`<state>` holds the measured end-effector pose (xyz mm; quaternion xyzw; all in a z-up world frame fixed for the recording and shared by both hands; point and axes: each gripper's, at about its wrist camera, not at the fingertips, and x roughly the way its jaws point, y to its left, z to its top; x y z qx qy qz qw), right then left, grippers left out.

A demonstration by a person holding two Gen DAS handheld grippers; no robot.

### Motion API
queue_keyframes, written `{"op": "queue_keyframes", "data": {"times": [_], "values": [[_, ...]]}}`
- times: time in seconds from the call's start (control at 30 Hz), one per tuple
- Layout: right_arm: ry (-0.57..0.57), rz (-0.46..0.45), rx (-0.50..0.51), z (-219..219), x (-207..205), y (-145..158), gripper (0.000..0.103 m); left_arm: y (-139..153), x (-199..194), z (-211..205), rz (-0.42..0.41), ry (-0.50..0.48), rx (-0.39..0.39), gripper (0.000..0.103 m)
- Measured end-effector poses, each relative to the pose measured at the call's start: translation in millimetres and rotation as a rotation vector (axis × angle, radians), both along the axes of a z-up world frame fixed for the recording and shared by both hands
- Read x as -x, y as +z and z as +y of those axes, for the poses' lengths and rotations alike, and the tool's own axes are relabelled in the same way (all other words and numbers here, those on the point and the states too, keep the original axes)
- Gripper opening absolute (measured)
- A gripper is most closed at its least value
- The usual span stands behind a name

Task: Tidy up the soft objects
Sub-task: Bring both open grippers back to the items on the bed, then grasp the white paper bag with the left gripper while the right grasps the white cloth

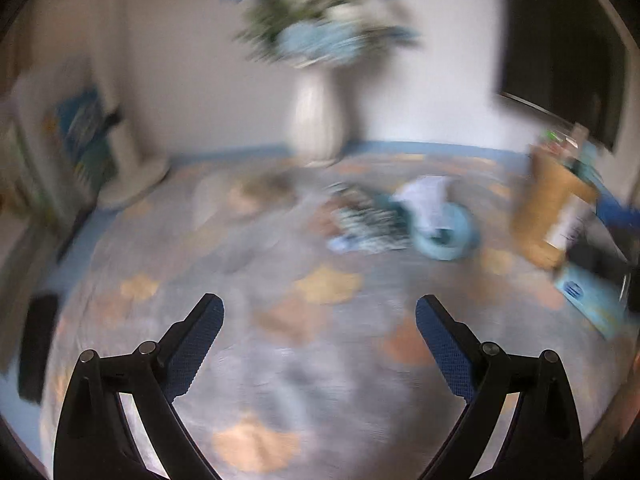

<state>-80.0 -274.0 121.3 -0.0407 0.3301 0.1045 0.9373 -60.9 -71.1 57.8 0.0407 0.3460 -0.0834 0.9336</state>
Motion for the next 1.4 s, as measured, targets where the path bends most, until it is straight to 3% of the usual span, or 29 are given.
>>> {"op": "queue_keyframes", "data": {"times": [0.17,0.33,0.47,0.53,0.77,1.4], "values": [[-0.012,0.232,-0.024,13.4,-39.9,-75.3,0.101,-32.8,-23.6,43.3,0.075,0.117,0.066,0.097],[-0.057,0.287,-0.018,11.9,-51.3,-104.8,0.101,-52.4,-31.1,58.3,0.143,0.138,0.126,0.097],[-0.077,0.313,0.000,14.4,-59.0,-115.6,0.101,-60.6,-34.3,63.4,0.185,0.177,0.143,0.097],[-0.092,0.336,0.018,13.3,-60.9,-120.5,0.102,-64.3,-38.1,65.1,0.212,0.189,0.139,0.102],[-0.097,0.329,0.028,14.0,-59.7,-124.3,0.103,-70.2,-42.2,45.7,0.233,0.196,-0.008,0.102],[-0.098,0.323,0.023,14.3,-58.4,-124.5,0.103,-69.8,-43.4,47.1,0.233,0.193,0.002,0.102]]}}
